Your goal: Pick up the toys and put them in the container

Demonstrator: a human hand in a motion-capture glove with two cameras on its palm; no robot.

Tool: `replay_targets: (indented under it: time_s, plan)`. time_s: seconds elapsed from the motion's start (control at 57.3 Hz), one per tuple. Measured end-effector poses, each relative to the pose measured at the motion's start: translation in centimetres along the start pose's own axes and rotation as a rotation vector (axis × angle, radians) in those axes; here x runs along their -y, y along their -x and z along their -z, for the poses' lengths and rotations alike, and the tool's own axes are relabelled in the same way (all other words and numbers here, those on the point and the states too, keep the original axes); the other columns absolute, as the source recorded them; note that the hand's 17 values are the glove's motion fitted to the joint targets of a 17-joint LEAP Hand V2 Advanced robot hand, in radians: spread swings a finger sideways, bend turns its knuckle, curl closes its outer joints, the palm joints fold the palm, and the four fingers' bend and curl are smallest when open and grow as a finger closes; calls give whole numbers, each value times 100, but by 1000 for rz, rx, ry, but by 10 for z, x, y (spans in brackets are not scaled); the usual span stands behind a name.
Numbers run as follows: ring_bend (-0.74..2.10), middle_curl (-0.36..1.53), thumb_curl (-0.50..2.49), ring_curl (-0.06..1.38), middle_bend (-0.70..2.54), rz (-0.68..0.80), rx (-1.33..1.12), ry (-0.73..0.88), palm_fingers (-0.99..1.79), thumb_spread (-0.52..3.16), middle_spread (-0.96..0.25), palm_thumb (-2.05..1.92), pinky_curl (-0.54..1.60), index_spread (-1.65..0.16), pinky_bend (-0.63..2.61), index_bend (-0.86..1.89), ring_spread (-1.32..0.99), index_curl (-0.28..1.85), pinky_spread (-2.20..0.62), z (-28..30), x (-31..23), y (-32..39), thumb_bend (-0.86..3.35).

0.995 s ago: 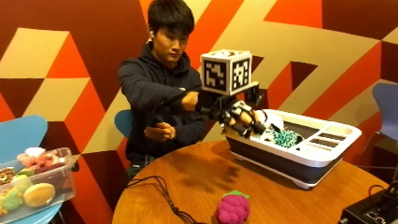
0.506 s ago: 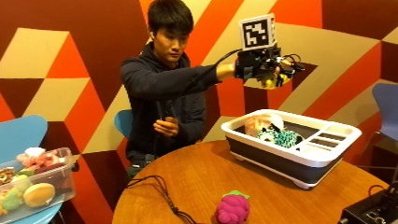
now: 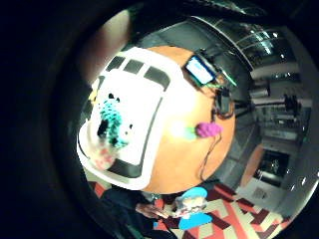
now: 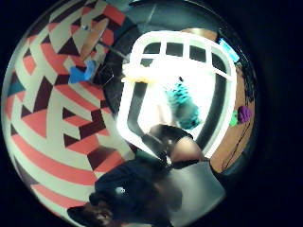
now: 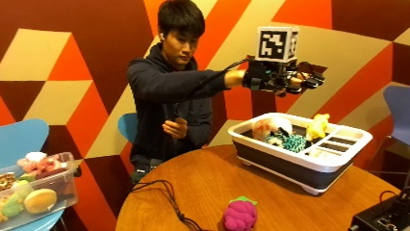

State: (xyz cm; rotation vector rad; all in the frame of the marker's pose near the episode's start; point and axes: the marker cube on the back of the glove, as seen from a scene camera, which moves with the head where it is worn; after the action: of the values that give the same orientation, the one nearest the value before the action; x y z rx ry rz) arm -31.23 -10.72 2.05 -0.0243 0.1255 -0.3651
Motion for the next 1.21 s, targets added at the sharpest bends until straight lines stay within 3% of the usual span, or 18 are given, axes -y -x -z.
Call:
replay_targets:
  time_s: [0.244, 0.454, 0.751, 0.908, 1.013, 1.205]
  plan:
    - [15, 26, 34, 18, 13, -241, 79, -18, -21, 114, -2, 18, 40, -26, 55, 15, 0, 23, 6, -20, -37, -162, -1]
    - [14, 24, 35, 16, 13, -307, -132, 226, -21, 120, -3, 31, 39, -29, 56, 16, 0, 26, 5, -93, -35, -249, 3]
    - [15, 24, 36, 16, 14, -246, -96, 336, -20, 119, -6, 46, 39, -27, 61, 13, -1, 24, 3, -197, -11, -267, 4]
    - [24, 27, 40, 18, 21, -248, -106, 345, 10, 125, -16, 70, 38, -30, 63, 18, -9, 27, 1, -199, -6, -270, 17]
    - [37, 35, 45, 20, 45, -239, -173, 285, 60, 128, -23, 82, 31, -32, 44, 31, -23, 31, -4, -197, -3, -264, 23]
    - [27, 49, 54, 21, 77, -205, -159, 191, 77, 100, -31, 88, 28, -31, 23, 61, -43, 47, -15, -194, -1, -256, 18]
